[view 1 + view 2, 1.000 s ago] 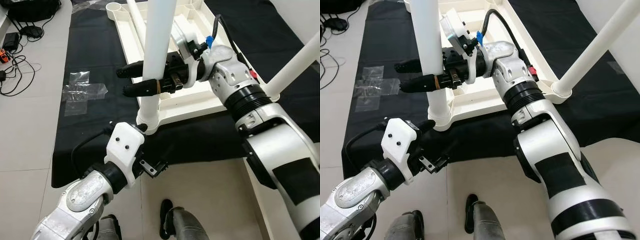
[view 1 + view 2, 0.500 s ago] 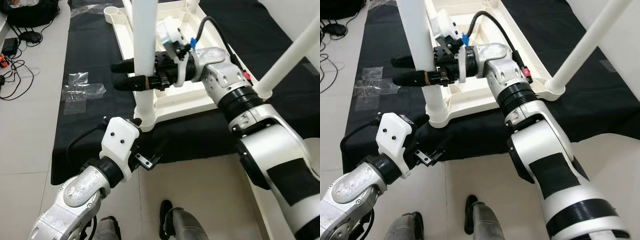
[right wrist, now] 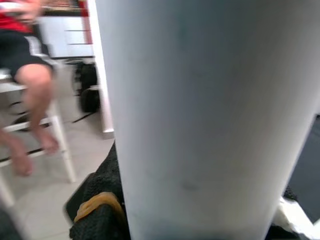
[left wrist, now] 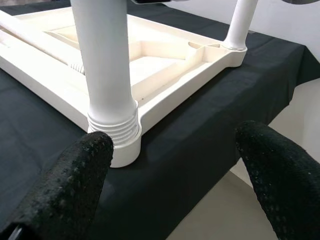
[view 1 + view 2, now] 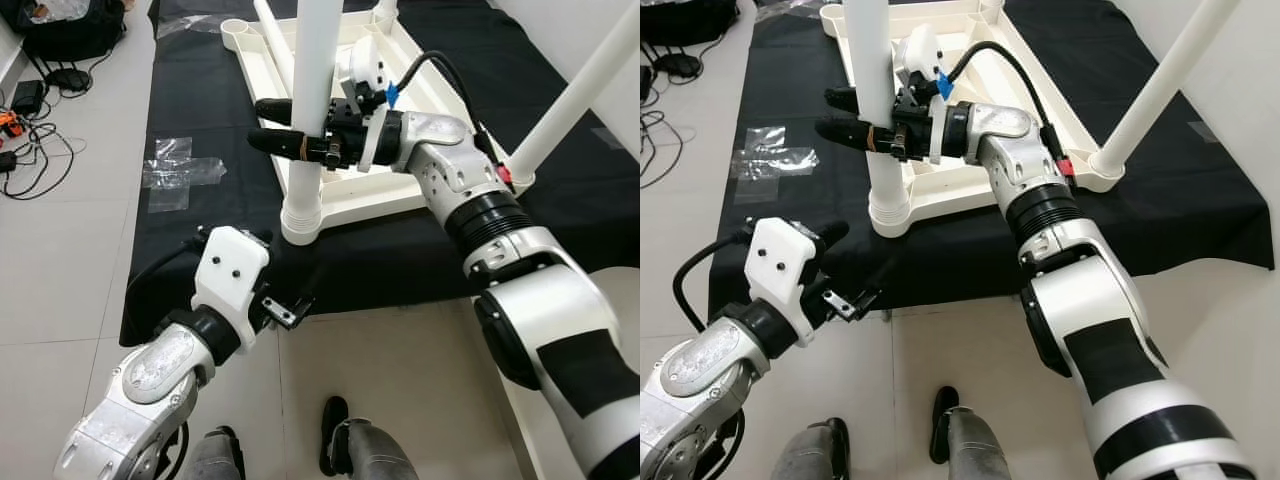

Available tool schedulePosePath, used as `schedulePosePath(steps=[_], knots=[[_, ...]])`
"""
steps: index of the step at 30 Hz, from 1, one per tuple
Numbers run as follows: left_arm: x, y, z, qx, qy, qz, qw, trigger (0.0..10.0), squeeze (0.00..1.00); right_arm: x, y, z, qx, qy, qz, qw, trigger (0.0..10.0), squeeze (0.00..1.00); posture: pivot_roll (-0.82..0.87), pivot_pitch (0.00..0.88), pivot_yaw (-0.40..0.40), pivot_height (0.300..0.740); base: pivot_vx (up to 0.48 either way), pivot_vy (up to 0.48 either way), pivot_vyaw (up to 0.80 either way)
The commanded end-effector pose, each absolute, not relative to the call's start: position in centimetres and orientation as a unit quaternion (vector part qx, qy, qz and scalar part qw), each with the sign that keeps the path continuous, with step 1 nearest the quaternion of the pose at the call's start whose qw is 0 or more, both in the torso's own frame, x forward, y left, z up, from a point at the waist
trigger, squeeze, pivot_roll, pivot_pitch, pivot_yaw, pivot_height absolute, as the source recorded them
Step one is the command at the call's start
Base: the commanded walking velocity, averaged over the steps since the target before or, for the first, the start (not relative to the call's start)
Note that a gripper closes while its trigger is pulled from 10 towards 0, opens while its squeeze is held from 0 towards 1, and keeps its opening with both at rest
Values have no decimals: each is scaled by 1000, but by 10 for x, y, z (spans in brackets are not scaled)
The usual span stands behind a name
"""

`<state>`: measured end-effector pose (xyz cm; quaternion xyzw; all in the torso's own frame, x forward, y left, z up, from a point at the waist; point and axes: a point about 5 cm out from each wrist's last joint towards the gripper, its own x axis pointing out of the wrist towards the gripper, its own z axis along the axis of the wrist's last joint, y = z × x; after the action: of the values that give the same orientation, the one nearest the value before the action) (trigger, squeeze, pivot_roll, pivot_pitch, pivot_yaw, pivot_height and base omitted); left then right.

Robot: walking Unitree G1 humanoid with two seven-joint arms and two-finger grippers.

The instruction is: Building children table

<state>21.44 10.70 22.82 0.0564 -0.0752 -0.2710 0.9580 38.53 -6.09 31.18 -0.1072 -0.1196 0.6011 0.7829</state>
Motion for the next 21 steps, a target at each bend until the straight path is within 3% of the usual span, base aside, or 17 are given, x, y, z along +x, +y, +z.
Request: schedulePosePath(steps=[1,3,7,9,21], knots=[[213,108,226,60,-70,-270,958,10000,0,396,-75,265,-116,-11,551,826,10000,0,89,325,-98,740,0,0,0],[213,108,226,60,-70,-270,958,10000,0,397,-75,266,-115,-9,540,834,10000,0,89,325,-98,740,0,0,0],[214,108,227,61,-74,-264,960,10000,0,407,-78,267,-100,-1,458,884,10000,0,89,319,-99,740,0,0,0],[215,108,227,60,-76,-260,961,10000,0,409,-79,267,-98,-2,437,894,10000,0,89,316,-100,740,0,0,0],[225,126,199,123,1,-161,979,10000,0,410,-79,265,-80,-8,412,908,10000,0,90,308,-100,740,0,0,0]])
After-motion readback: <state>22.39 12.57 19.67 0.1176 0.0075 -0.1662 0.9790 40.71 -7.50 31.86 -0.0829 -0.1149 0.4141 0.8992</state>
